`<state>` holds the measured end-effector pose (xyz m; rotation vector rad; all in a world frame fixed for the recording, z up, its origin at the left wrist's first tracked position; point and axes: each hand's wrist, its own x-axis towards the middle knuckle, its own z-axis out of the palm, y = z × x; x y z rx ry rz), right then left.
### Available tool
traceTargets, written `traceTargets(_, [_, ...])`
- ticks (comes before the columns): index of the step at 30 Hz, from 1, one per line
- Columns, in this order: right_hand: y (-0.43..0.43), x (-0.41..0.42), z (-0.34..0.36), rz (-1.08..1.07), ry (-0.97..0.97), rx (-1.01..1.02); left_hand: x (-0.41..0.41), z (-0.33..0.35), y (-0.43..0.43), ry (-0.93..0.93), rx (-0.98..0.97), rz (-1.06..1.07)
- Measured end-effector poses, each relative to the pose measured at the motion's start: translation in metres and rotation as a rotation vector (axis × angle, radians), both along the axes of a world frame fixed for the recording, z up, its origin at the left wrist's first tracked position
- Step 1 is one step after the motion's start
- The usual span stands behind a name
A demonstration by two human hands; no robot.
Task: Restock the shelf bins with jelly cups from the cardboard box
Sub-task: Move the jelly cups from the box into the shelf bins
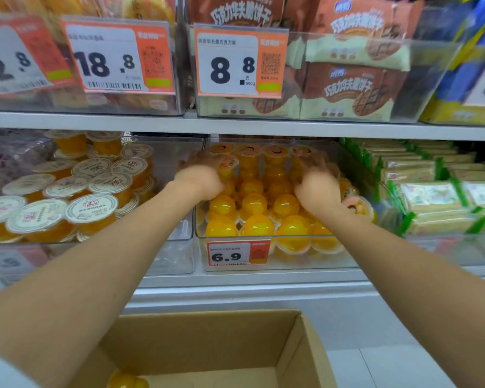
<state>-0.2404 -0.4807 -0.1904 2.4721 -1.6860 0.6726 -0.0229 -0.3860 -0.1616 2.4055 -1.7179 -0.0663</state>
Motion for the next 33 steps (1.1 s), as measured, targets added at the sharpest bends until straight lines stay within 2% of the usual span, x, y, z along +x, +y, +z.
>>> traceTargets(2, [0.028,-0.006,0.002,0.111,-0.102,-0.018,-0.011,0.000,0.022,-0.016,-0.072,-0.003])
traceTargets(6, [0.090,-0.006,0.004,0.241,-0.260,-0.056,-0.040,-0.010,0.079,-0.165,-0.369,0.076])
traceTargets(8, [0.125,0.000,-0.001,0.285,-0.327,-0.024,-0.049,-0.021,0.109,-0.176,-0.494,0.074])
traceTargets(10, [0.160,0.006,-0.020,0.307,-0.359,0.057,-0.059,-0.035,0.144,-0.101,-0.500,0.027])
traceTargets(13, [0.211,0.008,-0.069,0.345,-0.273,0.315,-0.063,-0.078,0.197,0.125,-0.295,0.066])
traceTargets(15, [0.245,0.005,-0.111,0.413,-0.123,0.563,-0.051,-0.119,0.235,0.218,-0.013,0.147])
traceTargets(18, [0.282,0.005,-0.182,0.444,0.121,0.854,-0.024,-0.189,0.286,0.281,0.532,0.188])
traceTargets(20, [0.300,0.010,-0.223,0.444,0.267,0.991,-0.009,-0.237,0.318,0.416,0.755,0.294])
traceTargets(22, [0.315,0.015,-0.258,0.441,0.329,1.118,0.005,-0.283,0.342,0.605,0.797,0.434])
traceTargets(25, [0.331,0.027,-0.299,0.431,0.278,1.217,0.004,-0.315,0.359,0.617,0.764,0.442])
traceTargets(28, [0.337,0.052,-0.332,0.383,0.136,1.289,0.004,-0.340,0.359,0.585,0.697,0.440])
traceTargets(31, [0.336,0.084,-0.362,0.299,-0.004,1.353,0.008,-0.370,0.350,0.557,0.641,0.547])
traceTargets(33, [0.336,0.099,-0.384,0.298,0.027,1.362,0.009,-0.386,0.345,0.599,0.602,0.591])
